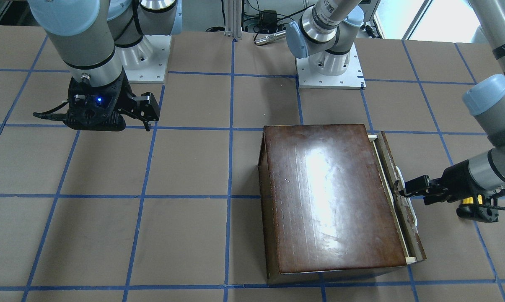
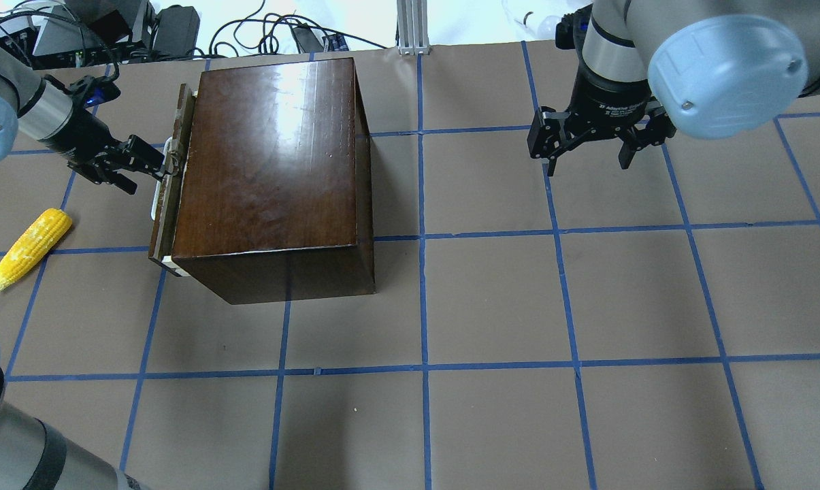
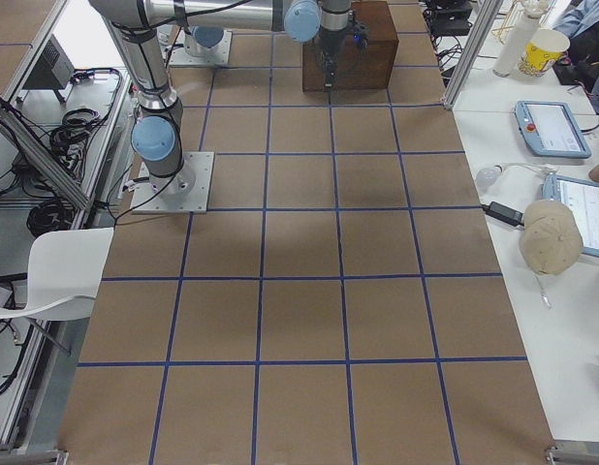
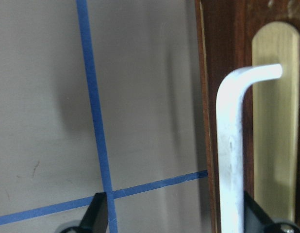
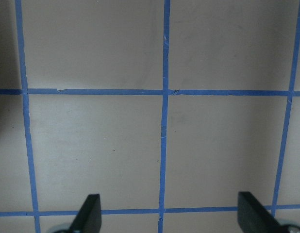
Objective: Open drawer and put corn inside
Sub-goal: 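Pull the drawer outward from the cabinet with the left gripper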
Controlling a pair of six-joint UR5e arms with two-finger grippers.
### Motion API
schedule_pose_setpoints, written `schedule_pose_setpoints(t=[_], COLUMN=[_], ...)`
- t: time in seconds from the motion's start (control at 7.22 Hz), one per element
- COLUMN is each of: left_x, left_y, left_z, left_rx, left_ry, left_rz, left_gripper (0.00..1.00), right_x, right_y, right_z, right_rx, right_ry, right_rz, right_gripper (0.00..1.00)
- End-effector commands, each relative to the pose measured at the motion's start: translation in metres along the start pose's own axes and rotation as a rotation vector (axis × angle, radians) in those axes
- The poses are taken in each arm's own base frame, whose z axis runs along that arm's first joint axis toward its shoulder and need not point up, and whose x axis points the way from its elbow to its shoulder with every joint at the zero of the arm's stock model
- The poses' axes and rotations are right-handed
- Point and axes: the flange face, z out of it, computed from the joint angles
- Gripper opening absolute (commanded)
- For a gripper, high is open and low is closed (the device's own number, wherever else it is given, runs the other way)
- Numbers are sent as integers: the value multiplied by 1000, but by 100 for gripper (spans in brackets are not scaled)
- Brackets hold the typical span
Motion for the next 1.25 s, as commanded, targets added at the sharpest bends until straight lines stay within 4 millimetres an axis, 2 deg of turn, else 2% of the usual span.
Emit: schedule_pose_setpoints(t=[0.0, 0.14, 0.42, 0.55, 1.11], left_x=[-11, -24, -27, -35, -58], left_y=[4, 7, 8, 8, 13], left_z=[-4, -6, -9, -19, -25], left_rx=[2, 6, 5, 11, 5], left_ry=[-9, -6, -14, -31, -50], left_rz=[-1, -22, -6, 8, 21], left_gripper=[92, 92, 92, 92, 92], right_x=[0, 0, 0, 0, 0], right_y=[0, 0, 0, 0, 0], right_z=[-1, 0, 0, 0, 0], right_rx=[1, 1, 1, 1, 1], right_ry=[0, 0, 0, 0, 0], right_rz=[0, 0, 0, 0, 0], right_gripper=[100, 100, 100, 100, 100])
